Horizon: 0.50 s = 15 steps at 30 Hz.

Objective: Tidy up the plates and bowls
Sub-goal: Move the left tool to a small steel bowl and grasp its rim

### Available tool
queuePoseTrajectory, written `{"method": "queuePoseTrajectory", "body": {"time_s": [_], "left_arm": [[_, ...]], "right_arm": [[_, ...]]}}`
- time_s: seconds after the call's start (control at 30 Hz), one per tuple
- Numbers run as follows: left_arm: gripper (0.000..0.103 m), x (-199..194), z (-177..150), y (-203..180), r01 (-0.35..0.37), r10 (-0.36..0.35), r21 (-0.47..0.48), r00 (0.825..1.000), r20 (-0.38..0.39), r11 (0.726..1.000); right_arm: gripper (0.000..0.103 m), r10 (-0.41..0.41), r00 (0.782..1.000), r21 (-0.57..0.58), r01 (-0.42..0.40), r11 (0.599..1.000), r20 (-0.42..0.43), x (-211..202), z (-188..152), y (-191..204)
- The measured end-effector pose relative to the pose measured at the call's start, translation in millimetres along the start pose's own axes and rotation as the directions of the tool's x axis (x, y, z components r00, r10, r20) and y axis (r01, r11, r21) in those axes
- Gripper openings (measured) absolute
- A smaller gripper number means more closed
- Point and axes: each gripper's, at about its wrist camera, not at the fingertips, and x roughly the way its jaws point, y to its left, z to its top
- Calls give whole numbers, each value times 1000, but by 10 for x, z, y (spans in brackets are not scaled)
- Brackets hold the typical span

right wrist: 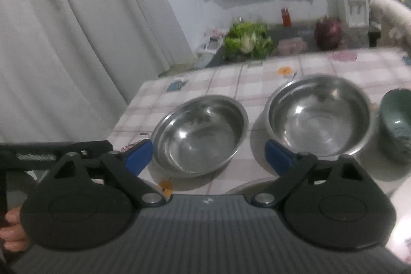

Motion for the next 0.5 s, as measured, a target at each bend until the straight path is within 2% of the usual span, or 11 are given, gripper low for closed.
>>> {"method": "queuePoseTrajectory", "body": {"time_s": [0.1,0.17,0.3,0.33,0.4,0.5], "left_arm": [[102,289,88,23,51,-51,0,998,-42,999],[97,465,137,18,55,-54,3,997,-57,999],[76,744,208,-1,40,-38,24,996,-76,999],[73,834,230,-10,37,-34,28,995,-97,999],[60,957,246,-15,33,-28,35,991,-132,999],[47,1089,244,-67,24,-10,78,984,-178,997]], "right_arm": [[85,10,999,27,-9,1000,-37,232,69,-59],[81,9,999,33,-8,999,-51,324,87,-116],[66,3,997,37,0,999,-80,528,155,-183],[59,1,996,37,2,999,-90,563,163,-208],[53,-6,995,29,9,1000,-104,636,175,-222],[45,-24,993,12,25,1000,-114,732,184,-253]]}}
